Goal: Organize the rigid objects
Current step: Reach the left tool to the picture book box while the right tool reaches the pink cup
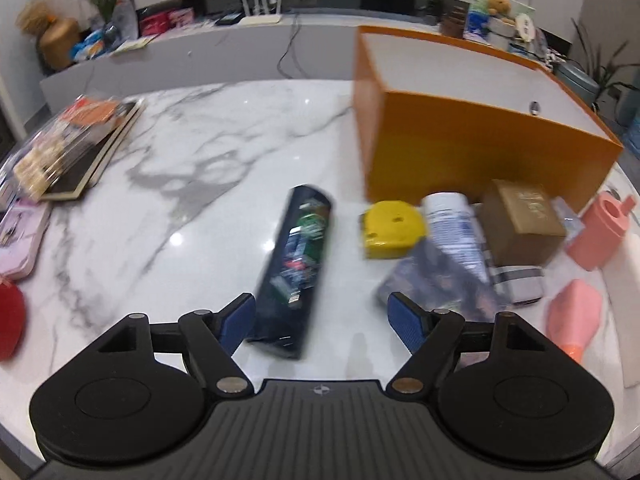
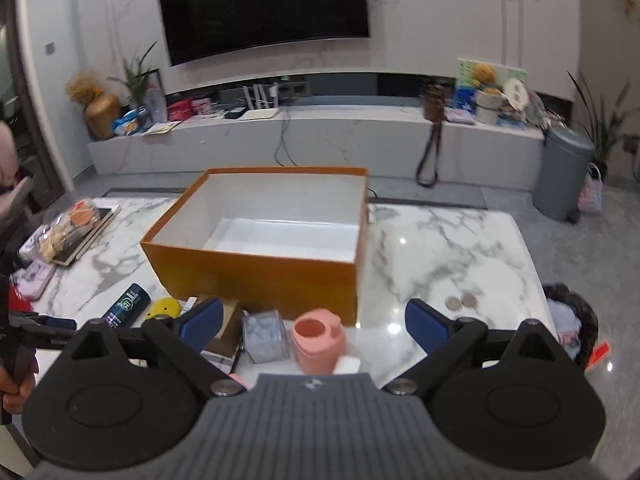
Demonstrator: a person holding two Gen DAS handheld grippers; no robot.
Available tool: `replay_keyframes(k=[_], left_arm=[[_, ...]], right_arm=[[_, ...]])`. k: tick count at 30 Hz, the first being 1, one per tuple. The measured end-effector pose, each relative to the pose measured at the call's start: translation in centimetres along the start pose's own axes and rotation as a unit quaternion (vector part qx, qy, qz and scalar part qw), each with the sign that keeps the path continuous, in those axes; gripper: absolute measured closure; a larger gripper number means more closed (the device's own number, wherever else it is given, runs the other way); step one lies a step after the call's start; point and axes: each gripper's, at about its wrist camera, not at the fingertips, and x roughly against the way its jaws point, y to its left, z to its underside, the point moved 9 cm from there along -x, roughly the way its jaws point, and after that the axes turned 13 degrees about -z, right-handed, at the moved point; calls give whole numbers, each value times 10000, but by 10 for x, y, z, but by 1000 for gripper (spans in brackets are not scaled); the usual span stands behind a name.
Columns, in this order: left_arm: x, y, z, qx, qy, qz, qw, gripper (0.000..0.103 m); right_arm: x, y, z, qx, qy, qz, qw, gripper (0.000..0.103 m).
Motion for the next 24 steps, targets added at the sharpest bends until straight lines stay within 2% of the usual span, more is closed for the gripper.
replay_keyframes(k=[3,5,8,12,13,16,19,24], left_arm=[[-3,-14,-5,-142,36,-222,9996,14],[-8,-19,-8,-199,131,-471,9986,14],[-10,-34,-9,-444,68,-619,9971,11],[-18,-50,-4,-741,34,-910,9931,11],[-17,-50,-4,-616,-56,-960,9935,10],[-18,-47,-4,-125,98,-858,9962,9],[-20,-49,-3,266,301,-593,9974,9],[-18,-60,-5,442,401,-385,9975,4]], right_arm=[[-33,-9,4,-175,170,-112,9996,7],[-51,-19,13,-151,356,38,9992,8],[-68,-33,25,-16,549,269,9981,8],[-84,-50,33,51,559,467,9973,8],[-86,-52,35,116,532,531,9971,8],[-91,-53,36,386,538,648,9957,8],[-95,-53,35,369,583,616,9957,8],[-106,-45,33,392,650,570,9955,7]])
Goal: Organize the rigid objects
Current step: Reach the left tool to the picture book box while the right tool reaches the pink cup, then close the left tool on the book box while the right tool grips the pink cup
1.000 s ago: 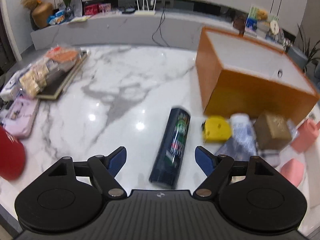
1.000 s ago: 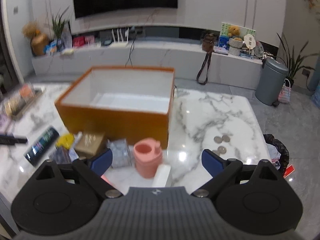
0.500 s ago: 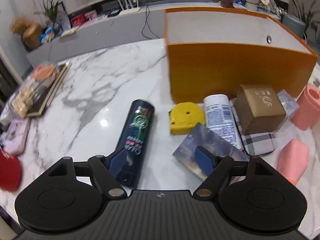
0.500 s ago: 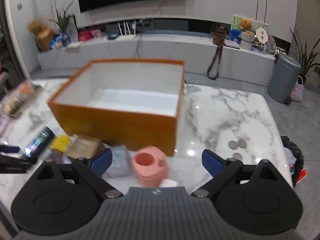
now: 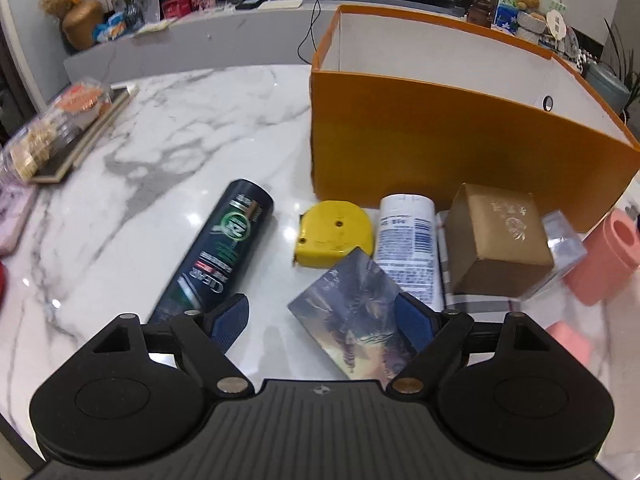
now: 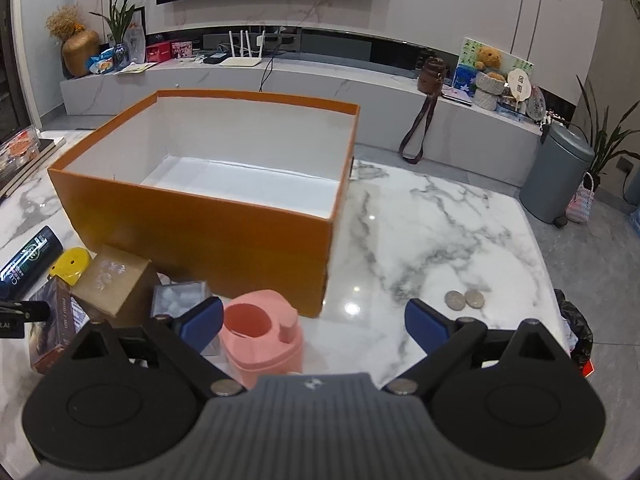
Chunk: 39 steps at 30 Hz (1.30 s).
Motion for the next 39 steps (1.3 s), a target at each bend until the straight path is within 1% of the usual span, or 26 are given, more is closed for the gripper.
replay_keyframes(k=[2,5,6,8,10,13,16,18,20,22,26,29,30,35,39], left_arm=[[-3,-3,3,298,204,236,9991,2],[-10,-6,10,791,617,624,9930,2],[-13,-7,13,903,713,681,9910,2],[-19,-9,19,949,828,680,9897,2],[-19,-12,20,742,610,533,9939,2],[-20,-17,20,375,363,364,9980,2],[-19,-18,21,176,327,273,9989,2],[-18,-18,22,12,413,233,9989,8],[-15,-16,24,-72,434,189,9989,19],[-14,-11,25,-60,437,247,9987,24],[-16,-6,26,-136,461,256,9985,30],[-14,-5,27,-191,475,324,9982,32],[-14,-5,28,-223,469,341,9981,32],[-12,2,30,-244,464,348,9980,34],[-1,6,27,-299,316,348,9984,35]], right_arm=[[-4,5,-2,47,16,-4,10000,7],[-10,13,-4,128,50,-28,9999,7],[-11,15,-4,161,61,-34,9998,7],[-14,19,-4,223,92,-38,9997,7],[-17,21,-4,285,122,-19,9995,6],[-22,20,-2,348,182,59,9992,4],[-31,18,4,291,414,2,9987,4],[-37,18,10,242,549,-98,9981,5],[-43,17,15,299,643,-111,9974,9],[-48,15,18,371,699,-85,9968,14],[-53,13,22,329,781,-211,9962,24],[-54,15,24,301,877,-359,9950,36],[-54,16,24,291,882,-416,9948,45],[-48,16,21,293,797,-434,9954,46],[-42,11,14,165,652,-496,9965,46]])
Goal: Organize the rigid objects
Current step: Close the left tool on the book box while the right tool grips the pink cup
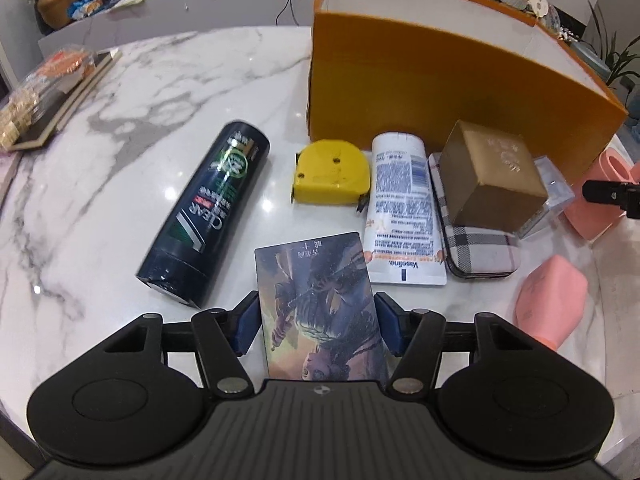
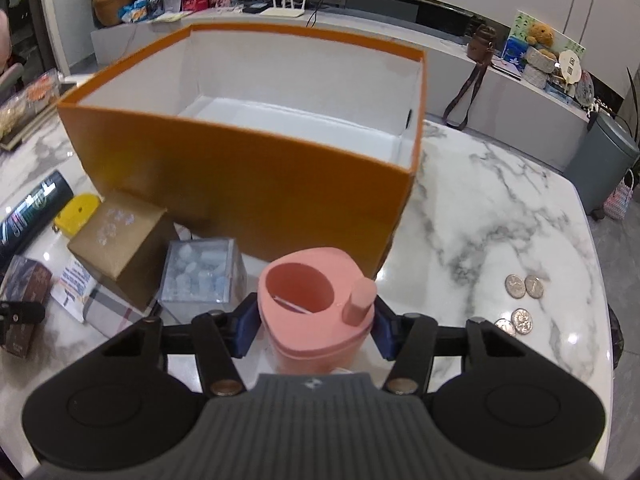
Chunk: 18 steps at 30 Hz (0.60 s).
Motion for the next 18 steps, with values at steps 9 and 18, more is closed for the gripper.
replay_keyframes(k=[9,18], left_arm=[[22,5,-7,-123,-334,-30,9994,36],[34,11,-12,-191,-577,-67,9981,36]], right_arm=[[29,0,-9,-138,-290,-112,9994,46],[68,6,-23,-131,-757,-137,9970,46]])
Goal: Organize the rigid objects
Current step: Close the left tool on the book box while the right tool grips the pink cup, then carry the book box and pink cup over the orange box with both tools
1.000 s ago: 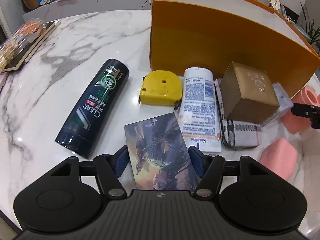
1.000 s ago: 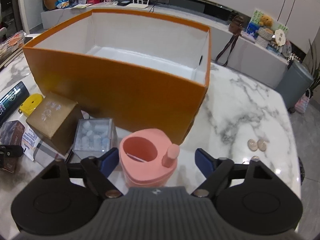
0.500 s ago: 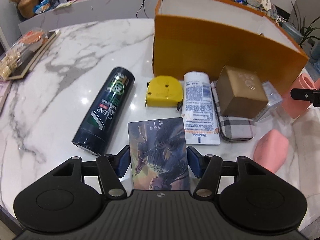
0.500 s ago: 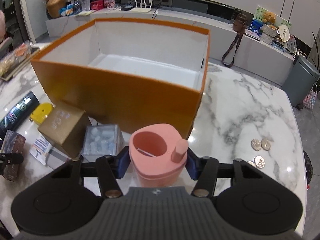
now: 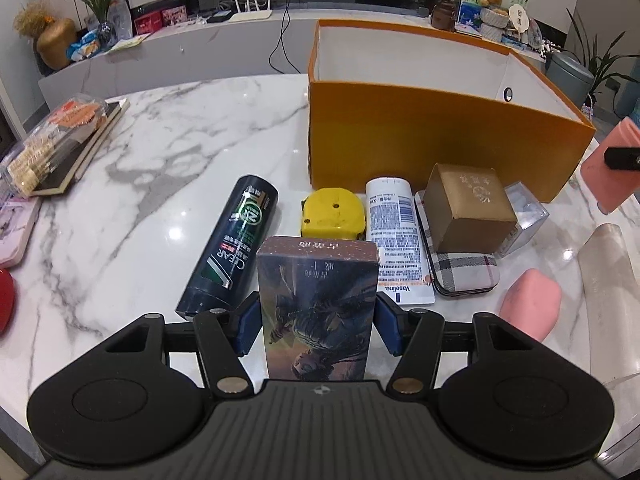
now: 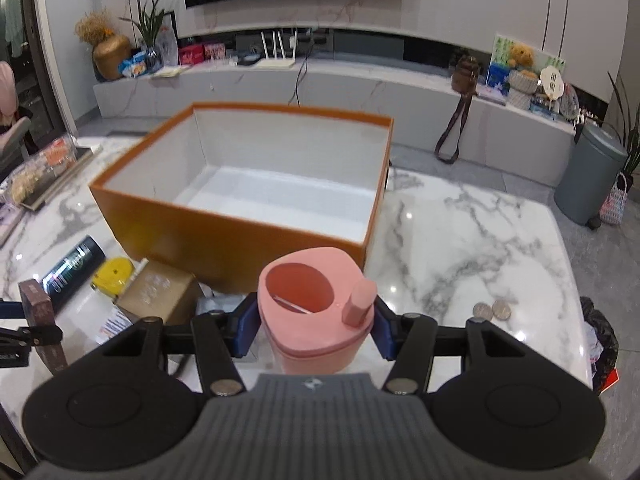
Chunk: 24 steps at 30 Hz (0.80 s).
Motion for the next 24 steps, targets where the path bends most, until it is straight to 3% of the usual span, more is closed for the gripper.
replay_keyframes(k=[8,18,24], left_arm=[[26,-4,-17,-123,-229,63,9996,36],[78,-19,-117,-436,-627,364,9964,36],[68,-41,-165,-668,-678,286,9951,36]], right_arm=[[15,6,-17,35,-307,5,9995,46],[-8,17,-57,-372,-757,-407,9956,46],[-27,15,-75,-767,-942,-579,9909,46]])
